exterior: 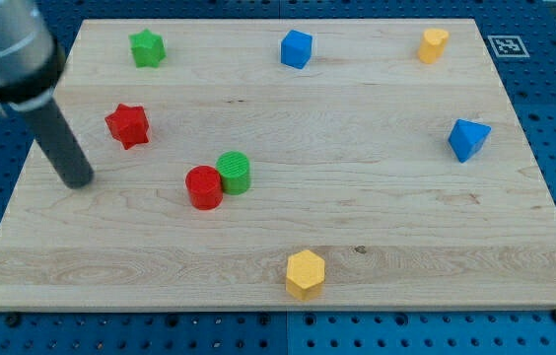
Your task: Move the red star to the top left of the green circle
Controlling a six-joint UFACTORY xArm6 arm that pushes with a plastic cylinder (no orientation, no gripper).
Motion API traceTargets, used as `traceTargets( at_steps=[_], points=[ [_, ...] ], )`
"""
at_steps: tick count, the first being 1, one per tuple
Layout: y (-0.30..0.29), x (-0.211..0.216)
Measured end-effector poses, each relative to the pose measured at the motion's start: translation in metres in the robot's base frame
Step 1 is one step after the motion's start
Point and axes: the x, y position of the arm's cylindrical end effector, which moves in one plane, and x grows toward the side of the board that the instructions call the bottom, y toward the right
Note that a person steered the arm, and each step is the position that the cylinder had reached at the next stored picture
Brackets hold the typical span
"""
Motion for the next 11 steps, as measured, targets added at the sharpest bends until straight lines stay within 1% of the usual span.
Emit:
traceTargets(
  at_steps=[1, 2, 3, 4, 5, 6, 7, 8, 9, 10, 11],
  points=[
    [-0.02, -0.057],
    [0.0, -0.068],
    [0.048, -0.047],
    [0.07, -0.032],
    [0.049, -0.056],
    [0.041, -0.08],
    [0.072, -0.058],
    [0.099, -0.027],
    [0.098, -0.033],
    [0.095, -0.065],
    [0.112, -0.069]
  ],
)
